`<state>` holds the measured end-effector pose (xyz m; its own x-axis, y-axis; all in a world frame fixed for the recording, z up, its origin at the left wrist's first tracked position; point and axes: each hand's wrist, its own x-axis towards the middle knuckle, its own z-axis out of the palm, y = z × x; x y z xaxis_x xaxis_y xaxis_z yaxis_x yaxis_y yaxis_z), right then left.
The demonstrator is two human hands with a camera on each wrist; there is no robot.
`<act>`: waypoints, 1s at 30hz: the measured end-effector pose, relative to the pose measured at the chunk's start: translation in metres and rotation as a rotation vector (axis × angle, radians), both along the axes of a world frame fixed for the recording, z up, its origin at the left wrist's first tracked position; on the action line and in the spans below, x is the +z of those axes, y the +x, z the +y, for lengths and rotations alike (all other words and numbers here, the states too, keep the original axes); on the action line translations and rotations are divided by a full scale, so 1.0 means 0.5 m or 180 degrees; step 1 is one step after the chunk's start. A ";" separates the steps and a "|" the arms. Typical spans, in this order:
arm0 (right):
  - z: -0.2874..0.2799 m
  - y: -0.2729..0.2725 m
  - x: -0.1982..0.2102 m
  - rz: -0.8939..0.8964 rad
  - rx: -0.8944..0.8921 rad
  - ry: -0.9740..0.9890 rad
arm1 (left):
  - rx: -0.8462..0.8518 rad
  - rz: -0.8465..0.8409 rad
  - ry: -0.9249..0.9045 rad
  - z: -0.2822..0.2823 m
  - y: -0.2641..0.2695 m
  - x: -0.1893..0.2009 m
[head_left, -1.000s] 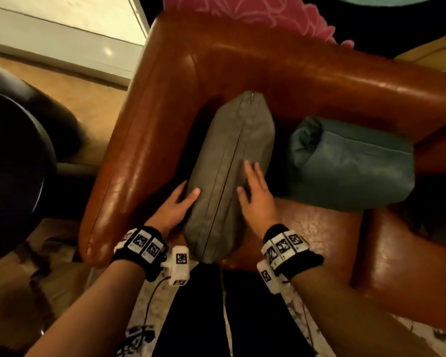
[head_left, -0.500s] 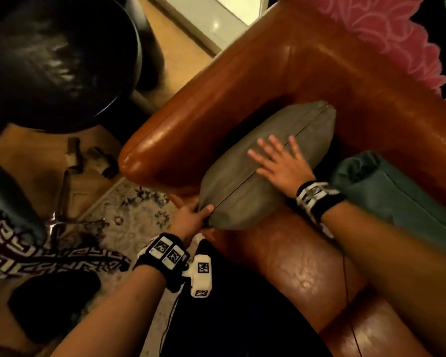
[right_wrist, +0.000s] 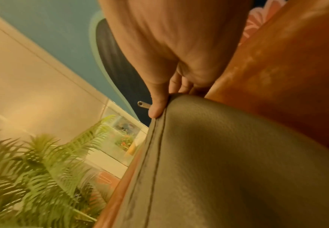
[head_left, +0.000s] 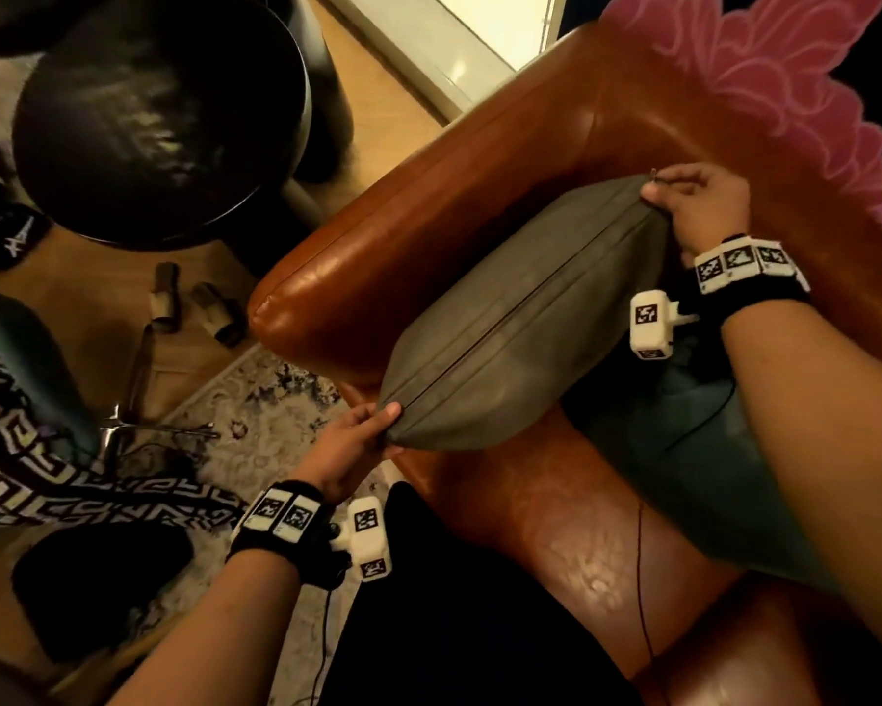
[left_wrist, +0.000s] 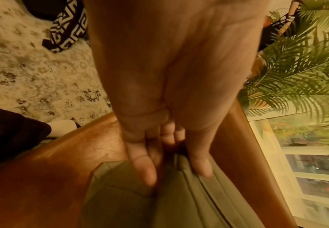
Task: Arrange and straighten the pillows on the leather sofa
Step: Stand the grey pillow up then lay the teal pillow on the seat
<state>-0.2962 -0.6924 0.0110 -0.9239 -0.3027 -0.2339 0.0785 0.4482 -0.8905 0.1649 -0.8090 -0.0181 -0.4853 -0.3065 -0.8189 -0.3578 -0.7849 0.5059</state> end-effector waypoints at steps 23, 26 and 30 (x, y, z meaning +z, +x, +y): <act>0.699 0.357 -0.064 -0.0923 -0.1503 0.2027 | -0.3753 0.0175 -0.3724 0.176 -0.381 0.159; 0.718 0.413 -0.081 -0.1169 -0.1815 0.1483 | -0.4274 0.0568 -0.3338 0.282 -0.474 0.131; 0.750 0.467 -0.072 -0.1519 -0.2301 0.0118 | -0.3868 0.0243 -0.2275 0.377 -0.529 0.047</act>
<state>-0.0627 -0.3173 -0.0251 -0.6874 0.3364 -0.6436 0.7169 0.1724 -0.6756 -0.0994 -0.6203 0.0054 -0.7789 -0.0029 -0.6271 -0.5703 0.4192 0.7064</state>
